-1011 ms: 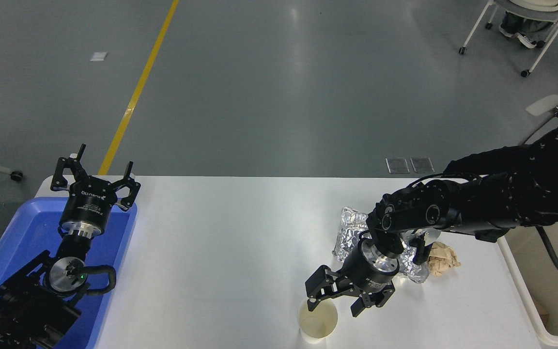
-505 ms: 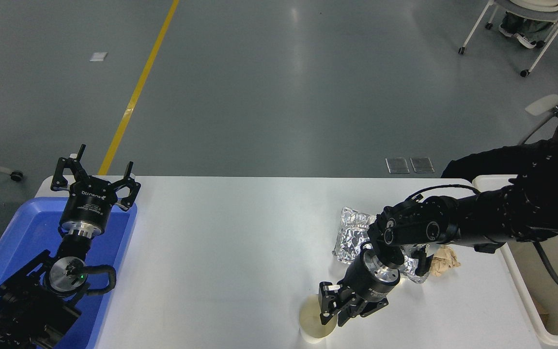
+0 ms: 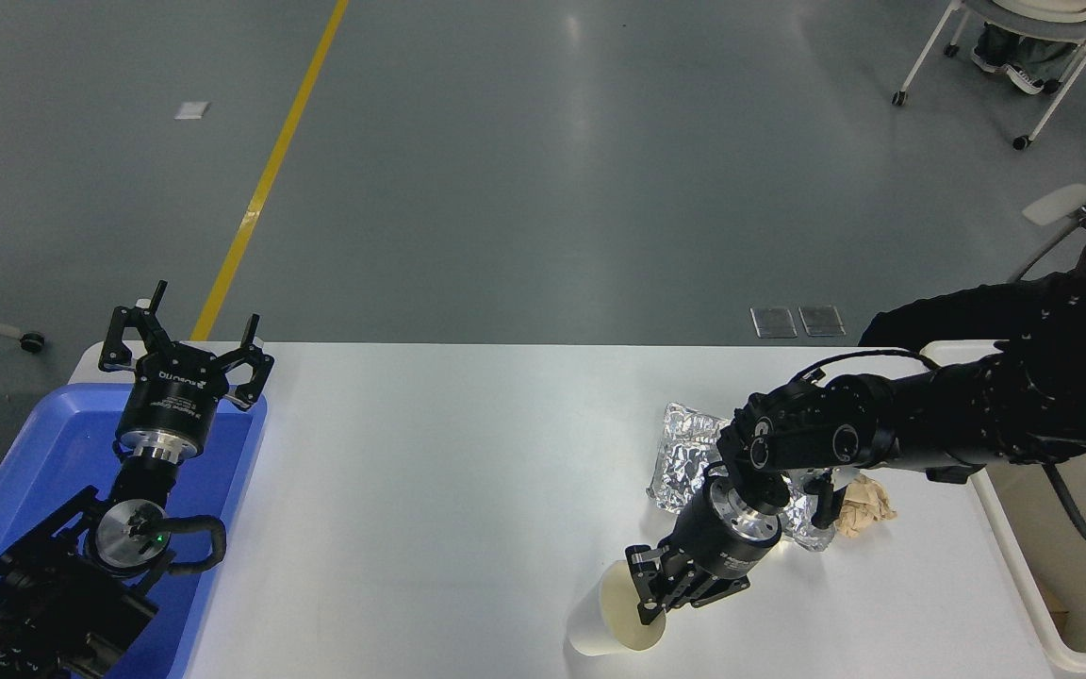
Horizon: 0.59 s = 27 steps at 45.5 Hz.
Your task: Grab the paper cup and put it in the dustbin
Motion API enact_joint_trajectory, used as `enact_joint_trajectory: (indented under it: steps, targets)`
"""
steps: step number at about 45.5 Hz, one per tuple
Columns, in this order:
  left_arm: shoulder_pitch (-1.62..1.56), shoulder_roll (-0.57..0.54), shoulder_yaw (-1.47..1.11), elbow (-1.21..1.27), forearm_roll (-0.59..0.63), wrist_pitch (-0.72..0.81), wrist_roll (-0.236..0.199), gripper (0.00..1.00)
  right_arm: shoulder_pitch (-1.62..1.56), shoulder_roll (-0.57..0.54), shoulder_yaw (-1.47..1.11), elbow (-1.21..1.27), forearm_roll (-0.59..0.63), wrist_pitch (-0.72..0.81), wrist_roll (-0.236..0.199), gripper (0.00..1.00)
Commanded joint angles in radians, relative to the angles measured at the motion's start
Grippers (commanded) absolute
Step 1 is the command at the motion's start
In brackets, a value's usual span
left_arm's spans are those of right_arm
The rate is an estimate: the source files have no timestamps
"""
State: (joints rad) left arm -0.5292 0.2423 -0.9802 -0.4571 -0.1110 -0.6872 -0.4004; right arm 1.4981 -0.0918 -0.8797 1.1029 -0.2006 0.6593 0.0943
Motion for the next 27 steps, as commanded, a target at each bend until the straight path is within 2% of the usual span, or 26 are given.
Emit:
enact_joint_trajectory:
  steps: [1,12,27]
  targets:
    - [0.002,0.0,-0.002,0.0,0.001,0.0,0.0,1.0,0.244,-0.12,-0.047,0.113,0.009,0.06,-0.001,0.0]
    - [0.0,0.0,0.0,0.0,0.001,0.0,0.0,1.0,0.644,-0.24,-0.174,0.27,0.029,0.101,-0.002,0.0]
    - [0.0,0.0,0.0,0.0,0.001,0.0,0.0,1.0,0.982,-0.266,-0.285,0.414,0.099,0.126,-0.002,0.0]
